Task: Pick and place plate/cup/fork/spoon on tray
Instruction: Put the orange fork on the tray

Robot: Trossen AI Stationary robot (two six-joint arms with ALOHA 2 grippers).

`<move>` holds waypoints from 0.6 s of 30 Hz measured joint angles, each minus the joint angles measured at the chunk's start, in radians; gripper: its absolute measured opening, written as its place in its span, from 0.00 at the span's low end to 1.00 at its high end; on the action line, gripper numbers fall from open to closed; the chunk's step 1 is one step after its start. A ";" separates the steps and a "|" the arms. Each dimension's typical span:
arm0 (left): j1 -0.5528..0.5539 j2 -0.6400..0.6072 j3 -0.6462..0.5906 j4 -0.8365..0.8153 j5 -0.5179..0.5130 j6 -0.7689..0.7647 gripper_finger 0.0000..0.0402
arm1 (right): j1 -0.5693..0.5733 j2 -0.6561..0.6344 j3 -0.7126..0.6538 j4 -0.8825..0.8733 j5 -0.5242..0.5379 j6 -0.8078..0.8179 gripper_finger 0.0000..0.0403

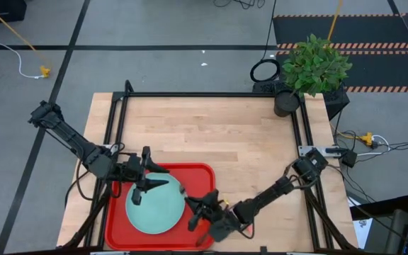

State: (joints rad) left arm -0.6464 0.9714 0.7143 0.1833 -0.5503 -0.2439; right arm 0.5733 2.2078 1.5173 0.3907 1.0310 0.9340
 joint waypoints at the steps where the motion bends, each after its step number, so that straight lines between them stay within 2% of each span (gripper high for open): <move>1: 0.000 0.000 0.000 -0.002 0.000 0.000 0.41 | -0.011 0.000 0.000 -0.013 -0.014 0.003 0.01; 7: 0.000 0.000 0.000 -0.016 0.000 -0.004 0.41 | -0.039 0.000 -0.001 -0.156 -0.036 0.101 0.01; 18: -0.004 0.000 0.000 -0.035 -0.001 -0.051 0.41 | -0.032 0.000 -0.010 -0.272 -0.015 0.253 0.01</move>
State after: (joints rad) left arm -0.6505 0.9718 0.7143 0.1486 -0.5514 -0.2954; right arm 0.5409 2.2078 1.5072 0.1191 1.0164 1.1868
